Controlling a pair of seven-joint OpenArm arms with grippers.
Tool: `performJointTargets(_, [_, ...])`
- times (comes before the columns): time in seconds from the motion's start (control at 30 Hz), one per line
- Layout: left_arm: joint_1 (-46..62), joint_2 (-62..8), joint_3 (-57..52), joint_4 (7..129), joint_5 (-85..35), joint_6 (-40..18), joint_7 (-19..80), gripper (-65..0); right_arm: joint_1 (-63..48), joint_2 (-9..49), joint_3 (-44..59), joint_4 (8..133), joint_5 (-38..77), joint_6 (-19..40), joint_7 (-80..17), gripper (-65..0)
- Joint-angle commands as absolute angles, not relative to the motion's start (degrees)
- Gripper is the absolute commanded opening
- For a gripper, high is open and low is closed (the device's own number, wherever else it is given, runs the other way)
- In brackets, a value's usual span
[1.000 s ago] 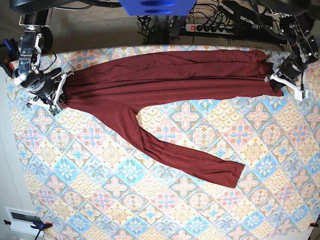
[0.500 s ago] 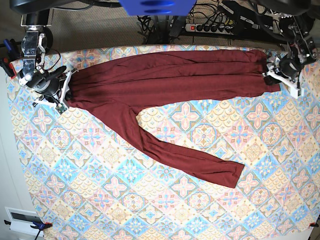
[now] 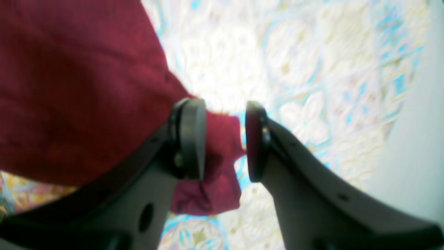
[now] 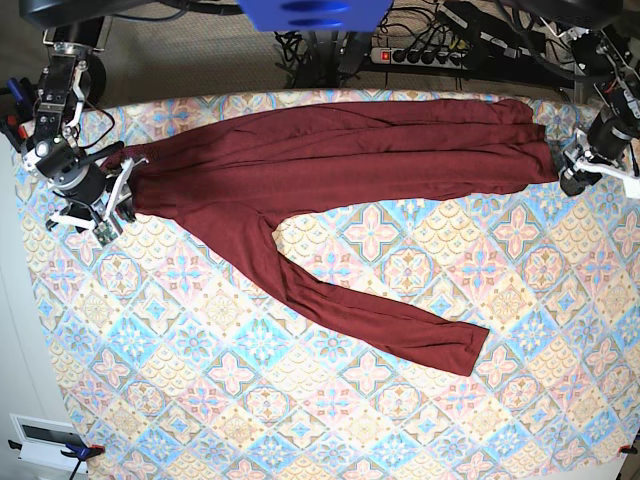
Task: Layout the t-shirt on the table in an organized manner, then fold the t-shirt properly
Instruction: 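Grasp the shirt end with the right gripper and fold it over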
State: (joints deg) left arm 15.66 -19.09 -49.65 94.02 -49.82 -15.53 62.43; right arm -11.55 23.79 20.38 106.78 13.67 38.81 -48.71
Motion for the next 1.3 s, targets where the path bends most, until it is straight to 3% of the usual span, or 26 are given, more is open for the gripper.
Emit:
performJointTargets(0.0, [15.9, -20.3, -50.1, 95.1, -50.5, -15.7, 61.8, -40.7, -11.2, 24.1, 20.9, 107.7, 13.9, 38.5, -48.6, -46.3])
performJointTargets(0.27, [12.7, -20.4, -50.1, 95.1, -50.5, -15.7, 61.8, -40.5, -11.3, 23.7, 19.8, 107.6, 13.9, 38.5, -50.1, -46.2])
performJointTargets(0.6, [9.5, -20.2, -49.6, 95.1, -50.5, -15.7, 66.2, -40.5, -2.1, 23.2, 2.3, 107.0, 13.9, 38.5, -50.1, -46.1])
performJointTargets(0.8, [9.5, -19.4, -49.6, 95.1, -50.5, -15.7, 67.6, -40.5, 7.9, 16.3, -3.2, 100.5, 13.9, 38.5, -50.1, -46.0])
performJointTargets(1.07, [9.7, -18.3, -49.6, 95.1, -50.5, -15.7, 67.7, -40.5, 15.9, 14.9, -9.1, 85.6, 13.9, 38.5, -49.5, -32.8])
performJointTargets(1.27, [9.8, -18.2, -49.6, 95.0, -50.5, -15.7, 67.7, -40.5, 21.9, 14.9, -12.3, 74.8, 13.9, 38.5, -43.8, -32.7])
